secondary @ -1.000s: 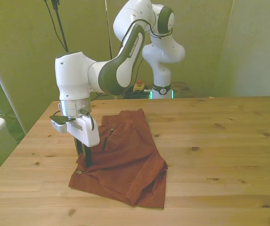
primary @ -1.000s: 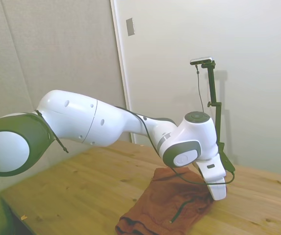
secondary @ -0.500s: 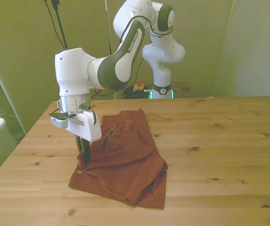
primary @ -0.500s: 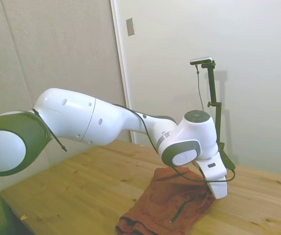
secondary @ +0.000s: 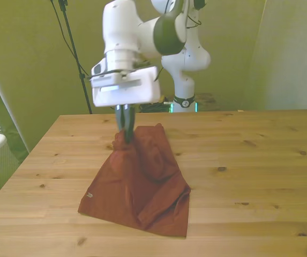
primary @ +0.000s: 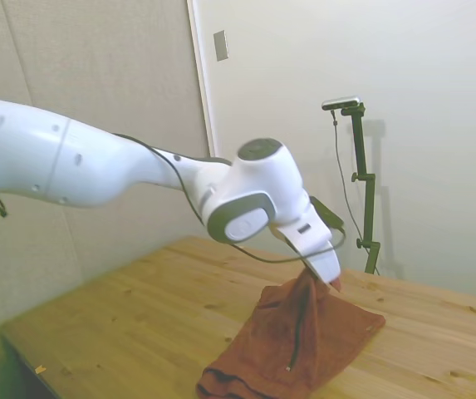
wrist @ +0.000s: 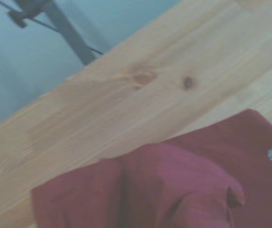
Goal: Unfold the shorts
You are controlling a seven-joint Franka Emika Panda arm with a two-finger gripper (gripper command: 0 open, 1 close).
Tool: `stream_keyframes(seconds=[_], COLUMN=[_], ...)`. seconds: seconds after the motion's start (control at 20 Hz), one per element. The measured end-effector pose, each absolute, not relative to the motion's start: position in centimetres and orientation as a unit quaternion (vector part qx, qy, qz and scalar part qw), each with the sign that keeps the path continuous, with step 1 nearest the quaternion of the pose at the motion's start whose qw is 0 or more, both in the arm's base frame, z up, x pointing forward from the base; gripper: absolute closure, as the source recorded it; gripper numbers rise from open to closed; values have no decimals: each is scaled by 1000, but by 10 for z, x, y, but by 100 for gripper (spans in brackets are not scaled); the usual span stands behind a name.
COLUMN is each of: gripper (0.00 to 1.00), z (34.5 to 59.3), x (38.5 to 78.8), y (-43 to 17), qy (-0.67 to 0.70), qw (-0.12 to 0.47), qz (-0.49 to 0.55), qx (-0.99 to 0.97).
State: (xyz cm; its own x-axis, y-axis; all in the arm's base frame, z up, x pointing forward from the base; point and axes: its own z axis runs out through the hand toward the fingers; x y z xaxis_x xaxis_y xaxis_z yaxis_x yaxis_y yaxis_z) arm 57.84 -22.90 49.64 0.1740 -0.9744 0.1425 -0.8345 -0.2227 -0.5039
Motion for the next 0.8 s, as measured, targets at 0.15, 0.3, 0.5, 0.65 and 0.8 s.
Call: stream_keyframes(seconds=[0.15, 0.3, 0.5, 0.65, 0.8], gripper=[100, 100, 100, 100, 0], z=[509, 524, 532, 510, 472], x=[576, 587, 592, 597, 614], y=[-186, -133, -26, 51, 104], qy=[580, 553, 508, 474, 453], qw=[141, 129, 118, 88, 62], qz=[-230, -247, -265, -277, -271], qx=[-768, -785, -811, -831, -847])
